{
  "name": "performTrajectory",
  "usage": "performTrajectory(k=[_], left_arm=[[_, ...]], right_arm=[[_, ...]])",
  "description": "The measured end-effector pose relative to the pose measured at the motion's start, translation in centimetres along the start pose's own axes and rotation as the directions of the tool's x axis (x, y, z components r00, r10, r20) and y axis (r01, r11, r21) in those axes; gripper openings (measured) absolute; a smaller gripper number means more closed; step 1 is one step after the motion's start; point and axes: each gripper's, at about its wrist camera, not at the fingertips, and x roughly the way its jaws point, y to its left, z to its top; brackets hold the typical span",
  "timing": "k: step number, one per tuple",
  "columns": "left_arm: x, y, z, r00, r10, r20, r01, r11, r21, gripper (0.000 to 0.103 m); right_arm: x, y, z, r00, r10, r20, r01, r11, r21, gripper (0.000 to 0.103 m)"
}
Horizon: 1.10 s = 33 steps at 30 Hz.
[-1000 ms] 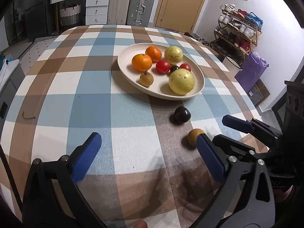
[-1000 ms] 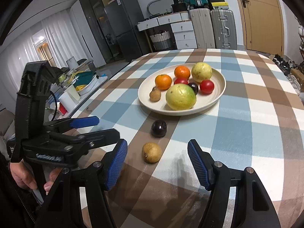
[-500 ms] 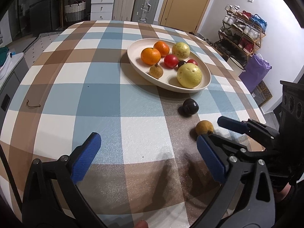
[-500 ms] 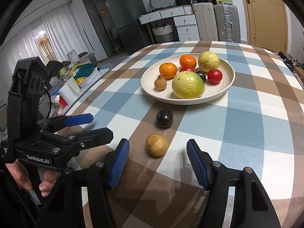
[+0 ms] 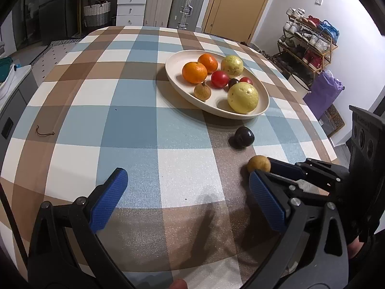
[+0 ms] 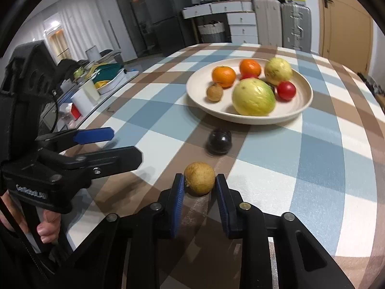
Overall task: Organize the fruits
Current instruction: 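Close the right gripper on a brown kiwi while the left gripper closes on a dark plum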
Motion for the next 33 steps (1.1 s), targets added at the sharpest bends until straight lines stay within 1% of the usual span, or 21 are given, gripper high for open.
performTrajectory(k=[3, 7, 13, 24, 27, 33], left_arm=[[0.0, 0.2, 0.0, 1.0, 0.0, -0.003, 0.0, 1.0, -0.004, 0.101], [0.4, 0.1, 0.1, 1.0, 0.0, -0.014, 0.0, 1.0, -0.001, 0.101], [1.2, -0.5, 0.5, 0.999, 0.007, -0.035, -0.007, 1.0, 0.0, 0.101], [3.9, -2.8, 2.0, 0.997, -0.001, -0.081, 0.003, 1.0, 0.031, 0.101], [4.7, -3.7, 2.6, 0.996, -0.003, -0.093, 0.008, 0.999, 0.049, 0.101], [5.7, -4.8, 3.6, 0.994, -0.008, -0.106, 0.016, 0.998, 0.068, 0.1]], right_arm=[[-0.1, -0.3, -0.1, 1.0, 0.001, 0.006, -0.001, 1.0, 0.016, 0.026], [-1.0, -0.6, -0.3, 0.999, 0.014, 0.053, -0.016, 0.999, 0.029, 0.026], [-2.0, -1.5, -0.3, 0.997, 0.02, 0.08, -0.026, 0.998, 0.064, 0.026], [-4.6, -3.7, 0.3, 0.987, 0.032, 0.161, -0.048, 0.994, 0.095, 0.026], [-4.8, -4.5, 0.4, 0.985, 0.034, 0.168, -0.053, 0.992, 0.111, 0.026], [-5.1, -5.3, 0.5, 0.984, 0.037, 0.176, -0.057, 0.993, 0.107, 0.026]])
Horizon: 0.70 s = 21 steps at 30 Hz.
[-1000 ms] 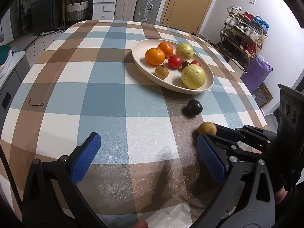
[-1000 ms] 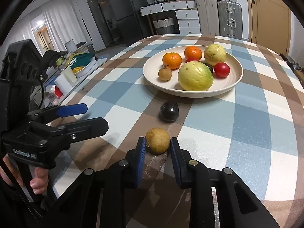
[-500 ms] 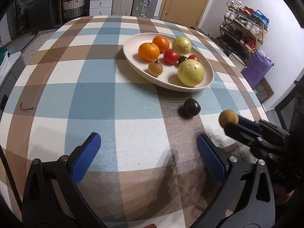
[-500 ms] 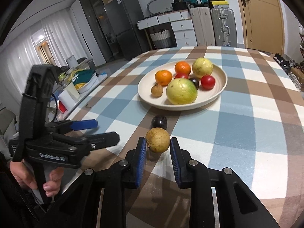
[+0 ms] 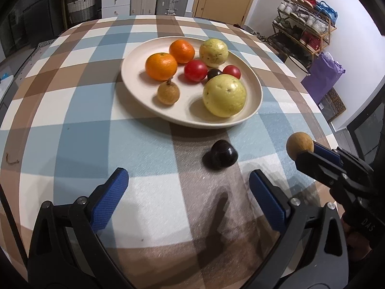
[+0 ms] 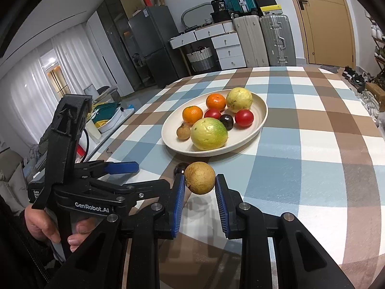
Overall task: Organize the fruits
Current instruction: 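Close the right gripper on a brown kiwi while the left gripper closes on a dark plum, then lower the plum onto the plate with the left gripper while the right gripper places the kiwi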
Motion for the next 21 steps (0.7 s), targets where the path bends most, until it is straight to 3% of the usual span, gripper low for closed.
performTrajectory(k=[2, 9, 12, 14, 15, 21], left_arm=[[0.3, -0.3, 0.3, 1.0, 0.004, -0.004, -0.004, 1.0, 0.008, 0.097], [1.3, -1.4, 1.3, 0.999, -0.046, -0.024, 0.046, 0.999, 0.025, 0.068], [1.4, -1.8, 1.4, 0.996, -0.082, -0.031, 0.083, 0.996, 0.035, 0.046], [1.4, -2.0, 1.4, 0.995, -0.096, -0.035, 0.097, 0.994, 0.046, 0.037], [1.5, -2.2, 1.4, 0.994, -0.1, -0.036, 0.102, 0.993, 0.053, 0.027], [1.4, -2.3, 1.3, 0.994, -0.106, -0.037, 0.109, 0.991, 0.076, 0.024]], right_arm=[[0.0, -0.2, 0.1, 1.0, 0.005, 0.004, -0.005, 1.0, 0.0, 0.026], [-0.2, -1.1, 0.4, 1.0, 0.011, 0.009, -0.011, 1.0, 0.012, 0.026], [-0.3, -1.4, 0.5, 1.0, 0.012, 0.014, -0.012, 1.0, 0.021, 0.026], [-0.4, -1.4, 0.6, 1.0, 0.012, 0.017, -0.012, 1.0, 0.02, 0.026], [-0.4, -1.4, 0.6, 1.0, 0.013, 0.018, -0.013, 1.0, 0.018, 0.026], [-0.2, -1.5, 0.7, 1.0, 0.016, 0.015, -0.016, 1.0, 0.019, 0.026]])
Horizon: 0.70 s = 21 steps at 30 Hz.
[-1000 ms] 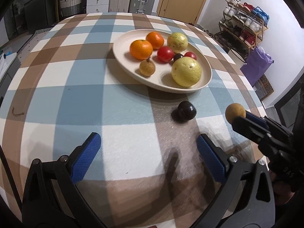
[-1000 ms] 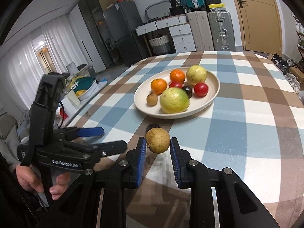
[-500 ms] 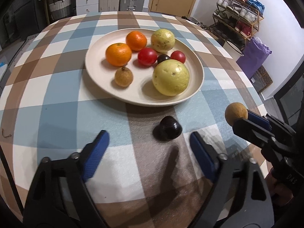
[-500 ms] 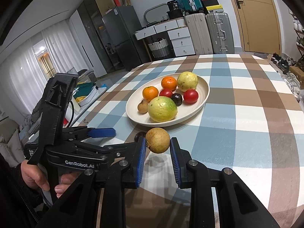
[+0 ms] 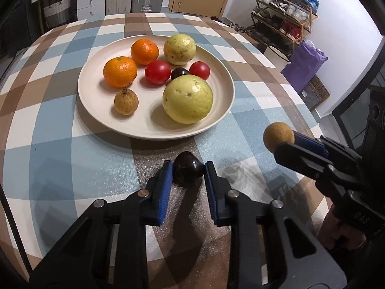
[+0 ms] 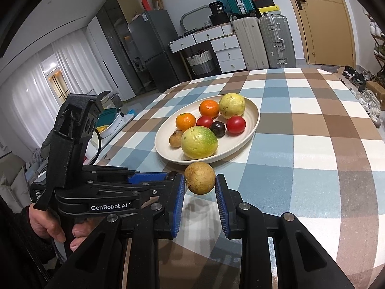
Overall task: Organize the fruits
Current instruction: 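Lower the plum onto the plate with the left gripper while the right gripper places the kiwi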
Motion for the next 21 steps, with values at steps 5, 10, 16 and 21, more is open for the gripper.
performTrajectory(k=[5, 10, 16, 21], left_arm=[[-0.5, 0.6, 0.1, 1.0, -0.021, 0.013, 0.022, 1.0, -0.019, 0.024], [-1.2, 1.1, 0.2, 0.999, -0.041, 0.022, 0.042, 0.999, -0.022, 0.024], [-2.2, 1.8, 0.6, 0.997, -0.068, 0.03, 0.069, 0.997, -0.028, 0.024], [-3.6, 2.1, 1.7, 0.995, -0.081, 0.053, 0.083, 0.996, -0.027, 0.024]], right_arm=[[0.3, 0.0, 0.1, 1.0, -0.006, -0.007, 0.006, 1.0, 0.003, 0.026], [0.9, 0.2, 0.7, 1.0, -0.005, -0.013, 0.005, 1.0, -0.005, 0.026], [1.6, 0.6, 1.9, 1.0, 0.02, -0.008, -0.02, 1.0, -0.008, 0.026], [2.1, 0.7, 3.2, 0.999, 0.035, 0.002, -0.035, 0.999, -0.001, 0.026]])
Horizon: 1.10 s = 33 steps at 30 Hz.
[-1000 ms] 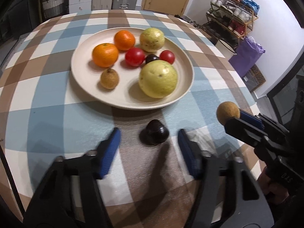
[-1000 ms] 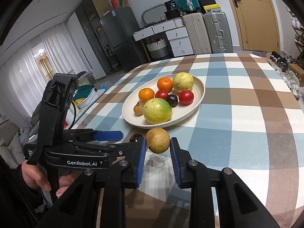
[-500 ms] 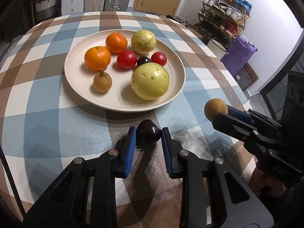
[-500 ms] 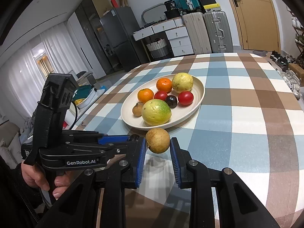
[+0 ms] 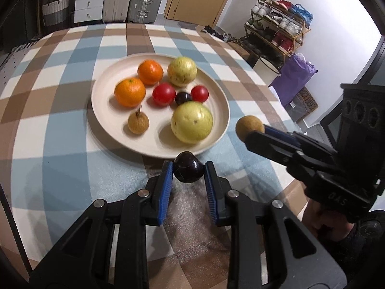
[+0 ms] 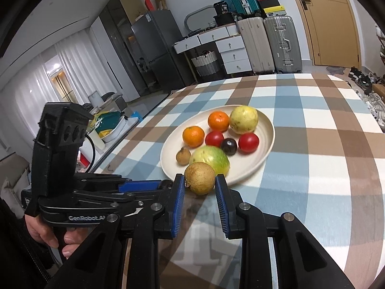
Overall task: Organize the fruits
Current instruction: 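Lower the plum onto the plate with the left gripper while the right gripper places the kiwi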
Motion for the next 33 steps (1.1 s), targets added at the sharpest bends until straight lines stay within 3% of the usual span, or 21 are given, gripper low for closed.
performTrajectory(k=[11, 33], left_arm=[[-0.8, 1.3, 3.8, 0.999, 0.01, 0.03, -0.009, 1.0, -0.023, 0.024], [3.4, 2.3, 8.0, 1.0, 0.027, -0.008, -0.027, 0.999, -0.043, 0.024]], right_arm=[[1.0, -1.2, 2.6, 1.0, -0.002, -0.002, 0.002, 1.0, 0.029, 0.026], [4.3, -4.5, 4.5, 0.997, -0.02, -0.072, 0.027, 0.996, 0.088, 0.026]])
